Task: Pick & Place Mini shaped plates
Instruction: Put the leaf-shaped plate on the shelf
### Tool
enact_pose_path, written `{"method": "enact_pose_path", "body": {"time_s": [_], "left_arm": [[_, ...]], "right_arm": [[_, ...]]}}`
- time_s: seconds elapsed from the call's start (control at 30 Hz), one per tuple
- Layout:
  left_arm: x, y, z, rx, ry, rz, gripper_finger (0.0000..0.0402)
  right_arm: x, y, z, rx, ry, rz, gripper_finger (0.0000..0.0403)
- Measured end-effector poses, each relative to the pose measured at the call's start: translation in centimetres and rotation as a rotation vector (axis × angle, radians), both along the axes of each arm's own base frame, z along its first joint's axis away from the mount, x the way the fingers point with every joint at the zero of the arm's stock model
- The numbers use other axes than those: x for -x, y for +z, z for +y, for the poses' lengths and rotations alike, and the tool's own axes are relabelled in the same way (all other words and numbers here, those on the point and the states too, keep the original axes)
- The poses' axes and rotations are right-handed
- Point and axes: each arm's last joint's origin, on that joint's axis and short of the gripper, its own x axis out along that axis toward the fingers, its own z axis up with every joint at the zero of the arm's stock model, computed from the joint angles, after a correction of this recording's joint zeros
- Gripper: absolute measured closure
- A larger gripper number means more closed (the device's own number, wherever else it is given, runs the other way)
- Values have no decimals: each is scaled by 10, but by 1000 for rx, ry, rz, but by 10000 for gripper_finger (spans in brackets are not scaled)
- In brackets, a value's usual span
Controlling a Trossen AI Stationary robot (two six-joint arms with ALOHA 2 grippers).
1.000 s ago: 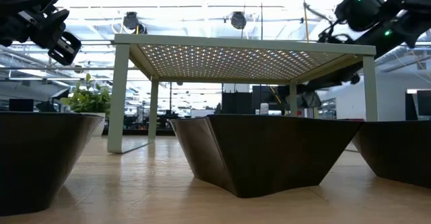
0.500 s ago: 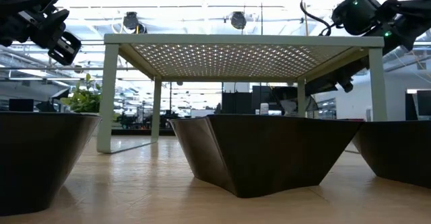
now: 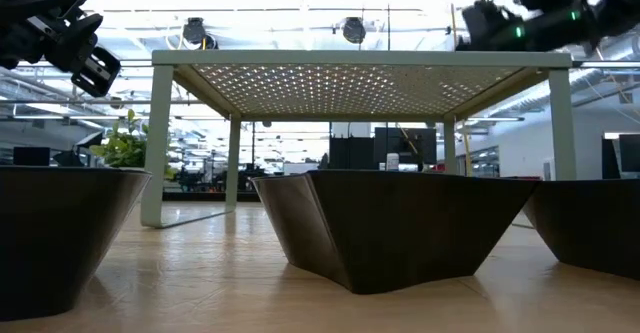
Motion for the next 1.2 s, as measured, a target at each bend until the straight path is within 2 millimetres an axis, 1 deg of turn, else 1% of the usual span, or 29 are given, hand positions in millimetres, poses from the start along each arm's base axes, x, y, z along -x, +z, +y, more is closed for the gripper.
{"method": "enact_pose_path", "body": {"time_s": [0.1,0.2,0.27,0.33,0.43,0.53,0.63,0.93,1.2], "left_arm": [[0,0,0,0,0,0,272],[0,0,0,0,0,0,272],[0,0,0,0,0,0,272],[0,0,0,0,0,0,272],[0,0,0,0,0,-1,272],[0,0,0,0,-1,0,272],[0,0,0,0,0,0,272],[0,0,0,0,0,0,272],[0,0,0,0,-1,0,272]], "right_arm": [[-10,26,3,-17,48,47,403],[-20,52,6,-46,82,130,403],[-24,64,7,-115,128,225,403],[-28,70,8,-193,154,331,403],[-31,67,8,-285,172,457,403],[-34,60,9,-342,205,506,403],[-37,56,9,-358,226,514,403],[-42,51,8,-349,234,527,403],[-48,48,18,-338,281,551,403]]}}
